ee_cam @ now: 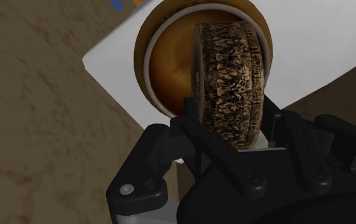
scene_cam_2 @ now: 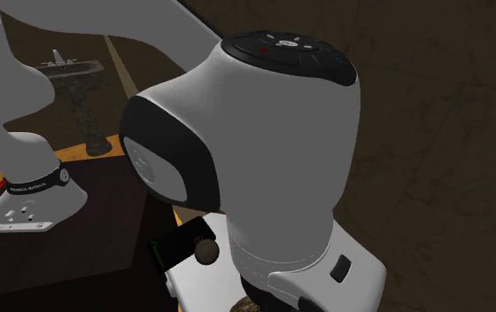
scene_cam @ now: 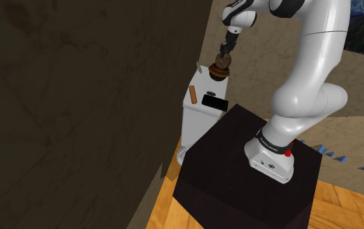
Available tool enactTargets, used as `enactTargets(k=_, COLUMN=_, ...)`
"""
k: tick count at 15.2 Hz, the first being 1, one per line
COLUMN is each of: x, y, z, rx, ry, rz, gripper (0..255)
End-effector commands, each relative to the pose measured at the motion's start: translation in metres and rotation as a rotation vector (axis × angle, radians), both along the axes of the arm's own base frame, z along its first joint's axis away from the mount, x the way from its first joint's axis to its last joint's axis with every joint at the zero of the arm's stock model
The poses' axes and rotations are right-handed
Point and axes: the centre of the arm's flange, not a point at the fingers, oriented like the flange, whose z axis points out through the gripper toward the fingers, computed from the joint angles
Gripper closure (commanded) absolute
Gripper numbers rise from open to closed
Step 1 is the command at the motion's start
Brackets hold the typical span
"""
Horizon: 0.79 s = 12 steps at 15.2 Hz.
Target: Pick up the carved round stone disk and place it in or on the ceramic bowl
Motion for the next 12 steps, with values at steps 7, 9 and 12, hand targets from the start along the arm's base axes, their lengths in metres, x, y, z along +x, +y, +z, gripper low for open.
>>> enactTargets(k=7, x=-0.0001, y=-0.0005, z=-0.0012, rx=-0.001, ry=-0.001, rz=0.000, gripper=255)
enactTargets(k=9, x=-0.0001, y=-0.0005, z=-0.0012, rx=-0.001, ry=-0.001, rz=0.000, gripper=0)
enactTargets(k=12, x=-0.0001, y=-0.0005, z=-0.0012, rx=-0.001, ry=-0.001, rz=0.000, gripper=0)
